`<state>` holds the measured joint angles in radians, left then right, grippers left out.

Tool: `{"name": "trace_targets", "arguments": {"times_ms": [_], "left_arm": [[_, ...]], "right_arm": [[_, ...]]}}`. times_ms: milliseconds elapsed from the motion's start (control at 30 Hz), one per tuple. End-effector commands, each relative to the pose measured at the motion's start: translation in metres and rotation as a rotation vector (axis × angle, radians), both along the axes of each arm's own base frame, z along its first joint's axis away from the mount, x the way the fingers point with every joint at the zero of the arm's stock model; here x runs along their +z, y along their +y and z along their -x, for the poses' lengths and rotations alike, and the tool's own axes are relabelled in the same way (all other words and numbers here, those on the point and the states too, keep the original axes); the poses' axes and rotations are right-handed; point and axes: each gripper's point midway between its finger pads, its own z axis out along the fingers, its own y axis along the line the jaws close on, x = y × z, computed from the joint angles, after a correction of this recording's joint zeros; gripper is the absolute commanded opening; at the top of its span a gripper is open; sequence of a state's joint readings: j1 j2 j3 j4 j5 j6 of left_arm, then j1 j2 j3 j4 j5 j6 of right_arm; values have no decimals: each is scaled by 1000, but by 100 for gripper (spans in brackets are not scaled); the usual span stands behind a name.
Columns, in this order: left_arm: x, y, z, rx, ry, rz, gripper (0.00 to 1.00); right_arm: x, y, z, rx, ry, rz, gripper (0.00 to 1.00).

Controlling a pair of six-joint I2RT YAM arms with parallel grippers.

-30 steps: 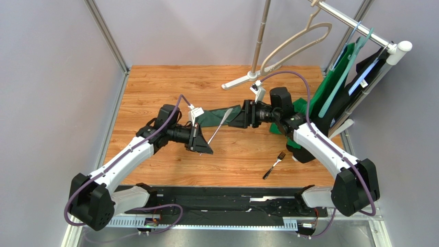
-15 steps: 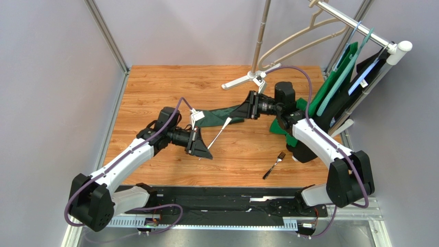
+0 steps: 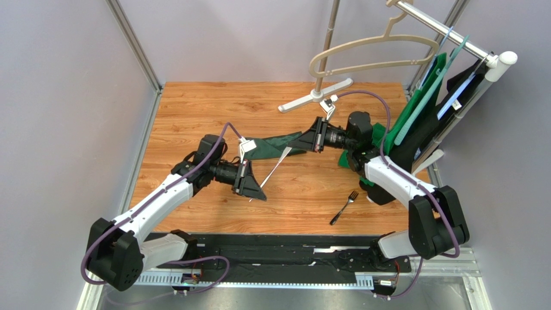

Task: Fold the napkin into a case and place the utensils inside
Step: Pass from the left arm to the right, then insert the knife into the folded napkin.

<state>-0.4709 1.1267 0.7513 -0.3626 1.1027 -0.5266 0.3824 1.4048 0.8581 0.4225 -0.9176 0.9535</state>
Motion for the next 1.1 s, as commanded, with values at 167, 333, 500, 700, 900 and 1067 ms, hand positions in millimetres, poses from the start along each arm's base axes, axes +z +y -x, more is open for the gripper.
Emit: {"name": "trace_targets", "arguments": {"times_ms": [167, 333, 500, 700, 900, 1067], "left_arm": [[-14, 72, -94, 606, -87, -299, 43], [-7, 91, -152, 870, -109, -331, 23], [-59, 78, -206, 839, 18, -429, 8], [-83, 74, -258, 828, 32, -494, 5], [-86, 75, -290, 844, 35, -517, 5], [-97, 86, -305, 862, 56, -557, 5]], "right_arm": [[-17, -36, -37, -359, -8, -10, 0], [-21, -68, -82, -616, -58, -6, 0], [-25, -100, -121, -755, -59, 3, 0], [-47, -120, -160, -823, -61, -1, 0], [-51, -130, -179, -851, -84, -44, 0], [-61, -130, -188, -856, -78, -47, 0]]}}
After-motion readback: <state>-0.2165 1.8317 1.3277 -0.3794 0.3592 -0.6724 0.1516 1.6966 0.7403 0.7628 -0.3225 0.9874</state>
